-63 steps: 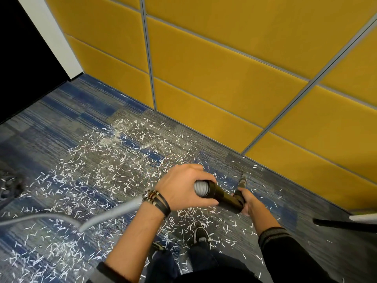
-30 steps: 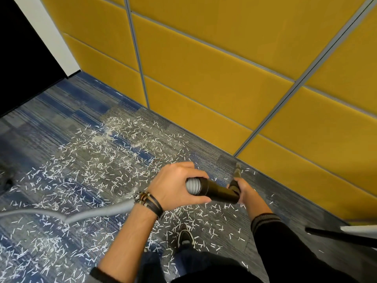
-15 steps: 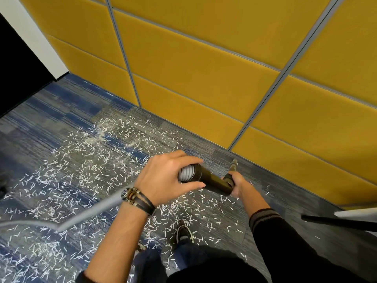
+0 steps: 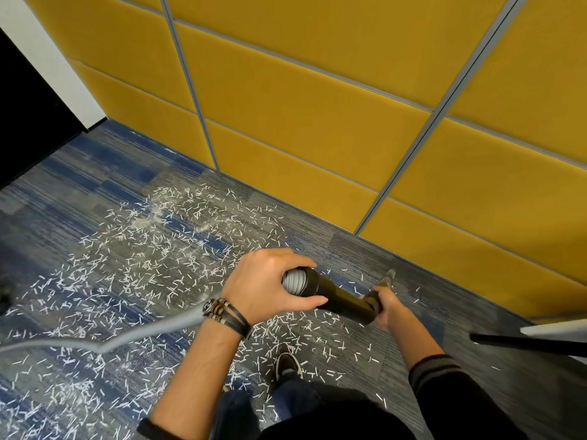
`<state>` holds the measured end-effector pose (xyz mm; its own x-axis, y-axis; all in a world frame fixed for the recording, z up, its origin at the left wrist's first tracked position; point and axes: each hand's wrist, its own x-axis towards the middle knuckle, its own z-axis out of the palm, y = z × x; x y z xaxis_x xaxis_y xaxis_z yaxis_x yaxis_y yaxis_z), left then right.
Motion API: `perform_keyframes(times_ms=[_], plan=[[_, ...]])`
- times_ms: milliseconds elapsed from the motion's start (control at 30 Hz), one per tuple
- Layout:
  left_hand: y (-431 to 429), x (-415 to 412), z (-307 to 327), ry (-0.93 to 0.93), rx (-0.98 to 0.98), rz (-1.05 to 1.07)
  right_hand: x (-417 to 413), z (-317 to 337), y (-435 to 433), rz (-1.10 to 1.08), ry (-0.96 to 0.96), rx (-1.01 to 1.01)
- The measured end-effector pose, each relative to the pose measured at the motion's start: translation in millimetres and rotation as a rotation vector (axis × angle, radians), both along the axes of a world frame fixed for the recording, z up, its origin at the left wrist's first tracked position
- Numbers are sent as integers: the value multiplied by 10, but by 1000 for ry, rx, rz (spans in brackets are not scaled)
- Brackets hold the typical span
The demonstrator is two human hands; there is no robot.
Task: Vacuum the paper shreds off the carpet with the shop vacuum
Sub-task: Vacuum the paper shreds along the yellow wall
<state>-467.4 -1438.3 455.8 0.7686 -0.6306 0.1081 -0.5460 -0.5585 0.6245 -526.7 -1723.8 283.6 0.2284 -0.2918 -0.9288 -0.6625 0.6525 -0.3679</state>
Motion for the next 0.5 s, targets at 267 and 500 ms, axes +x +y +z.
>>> perform_keyframes(times_ms=[267, 500], plan=[[59, 0, 89, -30, -33, -31, -333, -35, 113, -56, 16, 13], [-286, -132, -177, 96, 65, -119, -383, 11, -297, -125, 26, -86]])
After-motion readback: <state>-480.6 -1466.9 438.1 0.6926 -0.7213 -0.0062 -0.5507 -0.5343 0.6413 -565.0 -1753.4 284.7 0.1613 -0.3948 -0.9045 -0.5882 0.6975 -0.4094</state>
